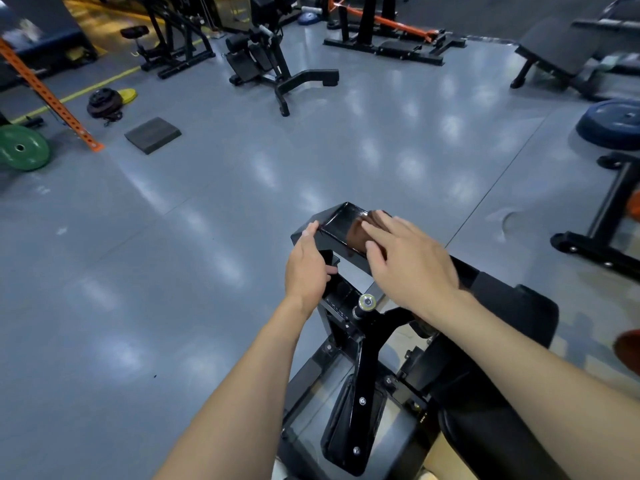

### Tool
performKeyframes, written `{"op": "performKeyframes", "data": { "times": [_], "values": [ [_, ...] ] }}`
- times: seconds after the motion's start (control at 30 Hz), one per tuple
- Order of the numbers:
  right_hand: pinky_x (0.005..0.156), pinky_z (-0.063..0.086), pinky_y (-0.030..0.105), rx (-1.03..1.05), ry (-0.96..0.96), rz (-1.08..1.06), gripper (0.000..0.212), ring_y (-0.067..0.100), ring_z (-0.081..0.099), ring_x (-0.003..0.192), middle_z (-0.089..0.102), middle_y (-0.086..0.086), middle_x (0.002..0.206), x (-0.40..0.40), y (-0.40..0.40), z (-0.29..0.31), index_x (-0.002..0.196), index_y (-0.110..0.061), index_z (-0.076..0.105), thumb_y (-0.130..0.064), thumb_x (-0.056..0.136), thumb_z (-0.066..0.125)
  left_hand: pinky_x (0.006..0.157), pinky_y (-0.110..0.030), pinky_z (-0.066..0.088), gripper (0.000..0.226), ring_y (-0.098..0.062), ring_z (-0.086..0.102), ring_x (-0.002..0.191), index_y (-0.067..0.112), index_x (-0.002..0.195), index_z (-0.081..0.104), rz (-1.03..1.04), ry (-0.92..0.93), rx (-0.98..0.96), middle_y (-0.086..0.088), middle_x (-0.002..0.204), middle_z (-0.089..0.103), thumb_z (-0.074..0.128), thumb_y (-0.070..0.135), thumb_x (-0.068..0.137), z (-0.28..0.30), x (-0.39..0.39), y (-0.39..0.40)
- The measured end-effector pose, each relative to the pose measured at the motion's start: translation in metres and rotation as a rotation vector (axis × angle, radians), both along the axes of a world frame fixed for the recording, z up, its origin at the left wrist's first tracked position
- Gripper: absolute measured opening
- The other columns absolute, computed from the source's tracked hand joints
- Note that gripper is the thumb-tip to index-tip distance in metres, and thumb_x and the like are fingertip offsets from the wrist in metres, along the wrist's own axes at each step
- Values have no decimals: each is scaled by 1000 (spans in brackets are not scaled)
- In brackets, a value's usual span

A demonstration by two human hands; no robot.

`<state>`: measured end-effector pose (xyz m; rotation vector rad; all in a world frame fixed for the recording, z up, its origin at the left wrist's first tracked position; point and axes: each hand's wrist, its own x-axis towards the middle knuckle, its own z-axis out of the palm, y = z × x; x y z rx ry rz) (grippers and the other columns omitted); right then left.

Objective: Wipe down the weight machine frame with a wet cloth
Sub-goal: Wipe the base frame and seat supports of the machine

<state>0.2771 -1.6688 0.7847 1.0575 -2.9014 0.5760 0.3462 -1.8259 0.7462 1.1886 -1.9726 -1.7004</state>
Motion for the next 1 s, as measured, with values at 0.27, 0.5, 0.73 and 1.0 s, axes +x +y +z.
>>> {"op": "performKeyframes", "data": {
  "times": [0.27,0.5,0.73,1.0],
  "values": [
    [111,38,41,4,-19,112,43,21,38,145,39,-6,160,-29,-68,-3,149,-28,50,-36,108,38,70,-33,53,48,-12,65,61,51,145,46,-53,4,-27,-16,109,71,15,48,108,5,2,-1],
    [115,37,39,-21,96,26,44,27,42,145,45,2,159,4,-22,-18,148,-24,55,-32,105,47,87,-46,57,49,-25,75,86,50,147,45,-57,16,13,26,105,56,17,49,107,11,3,5],
    [114,36,40,-2,-37,154,46,18,32,149,33,-9,164,-24,-51,0,155,-29,44,-35,110,37,85,-44,57,52,-12,70,62,48,135,54,-83,-3,-47,-12,107,72,13,56,105,9,4,2],
    [111,42,40,-1,163,35,44,29,47,141,48,3,157,4,-11,-24,148,-25,54,-33,105,47,80,-38,58,49,-24,74,86,49,151,40,-94,20,5,13,134,53,16,50,108,9,4,4]
  ]
}}
